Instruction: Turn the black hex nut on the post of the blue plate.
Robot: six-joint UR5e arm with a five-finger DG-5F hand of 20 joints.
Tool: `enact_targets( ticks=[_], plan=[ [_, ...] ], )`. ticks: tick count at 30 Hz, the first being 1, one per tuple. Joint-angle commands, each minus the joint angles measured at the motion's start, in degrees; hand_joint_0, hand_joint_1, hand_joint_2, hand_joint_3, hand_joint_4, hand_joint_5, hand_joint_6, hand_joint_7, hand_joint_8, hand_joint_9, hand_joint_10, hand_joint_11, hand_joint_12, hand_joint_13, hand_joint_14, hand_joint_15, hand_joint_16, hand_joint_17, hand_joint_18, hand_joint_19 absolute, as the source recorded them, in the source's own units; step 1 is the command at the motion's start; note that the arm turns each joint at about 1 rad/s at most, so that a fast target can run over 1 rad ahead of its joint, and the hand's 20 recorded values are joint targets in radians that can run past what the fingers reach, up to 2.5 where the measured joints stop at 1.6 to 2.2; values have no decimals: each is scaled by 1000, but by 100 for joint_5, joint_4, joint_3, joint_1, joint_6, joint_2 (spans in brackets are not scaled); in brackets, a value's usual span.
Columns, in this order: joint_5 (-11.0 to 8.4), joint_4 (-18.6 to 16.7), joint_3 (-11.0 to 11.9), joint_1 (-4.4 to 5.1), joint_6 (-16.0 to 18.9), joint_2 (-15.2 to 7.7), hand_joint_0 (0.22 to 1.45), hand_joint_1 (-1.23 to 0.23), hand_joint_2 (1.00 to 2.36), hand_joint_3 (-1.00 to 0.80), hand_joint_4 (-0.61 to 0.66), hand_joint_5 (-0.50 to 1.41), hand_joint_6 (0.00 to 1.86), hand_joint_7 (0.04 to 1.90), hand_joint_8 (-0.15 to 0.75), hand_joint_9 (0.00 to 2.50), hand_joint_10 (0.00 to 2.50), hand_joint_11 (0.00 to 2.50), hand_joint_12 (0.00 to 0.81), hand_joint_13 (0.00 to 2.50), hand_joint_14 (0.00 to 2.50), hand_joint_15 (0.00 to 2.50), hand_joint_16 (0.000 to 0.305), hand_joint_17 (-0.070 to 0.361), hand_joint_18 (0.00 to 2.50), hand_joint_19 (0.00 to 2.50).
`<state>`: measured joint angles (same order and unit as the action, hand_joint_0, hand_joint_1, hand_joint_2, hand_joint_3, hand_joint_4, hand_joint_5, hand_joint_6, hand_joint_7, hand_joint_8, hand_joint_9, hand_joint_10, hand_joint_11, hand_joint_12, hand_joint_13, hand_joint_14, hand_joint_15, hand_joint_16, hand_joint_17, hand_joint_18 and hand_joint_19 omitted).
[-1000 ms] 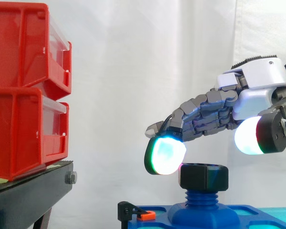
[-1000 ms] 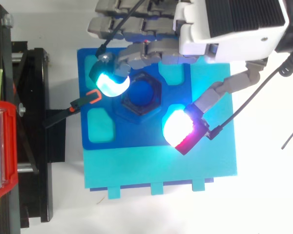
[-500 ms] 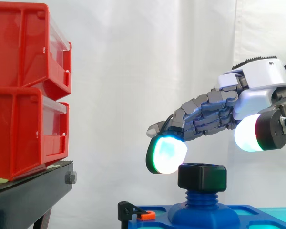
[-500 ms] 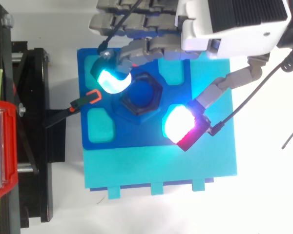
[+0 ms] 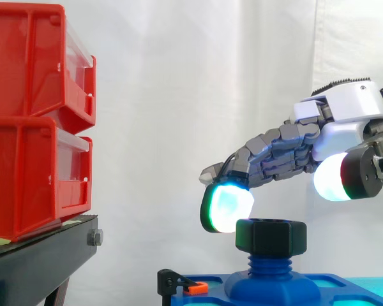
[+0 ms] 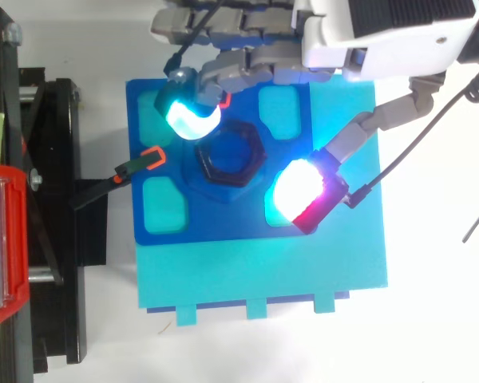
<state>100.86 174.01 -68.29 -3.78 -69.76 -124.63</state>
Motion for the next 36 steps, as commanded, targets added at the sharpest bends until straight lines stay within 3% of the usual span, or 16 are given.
enact_targets(
  ticks=[1,13,36],
  plan=[
    [39,19,0,-26,-73,1,334,-490,1000,-500,159,-300,502,749,226,0,0,0,401,0,0,0,62,139,0,17],
    [110,432,0,-53,-433,9,338,-480,1000,-500,158,-300,502,750,225,0,0,0,399,0,0,0,61,138,0,18],
    [119,687,9,-79,-513,132,343,-470,1000,-500,156,-300,502,748,224,0,0,0,396,0,0,0,61,138,0,19]
  ],
)
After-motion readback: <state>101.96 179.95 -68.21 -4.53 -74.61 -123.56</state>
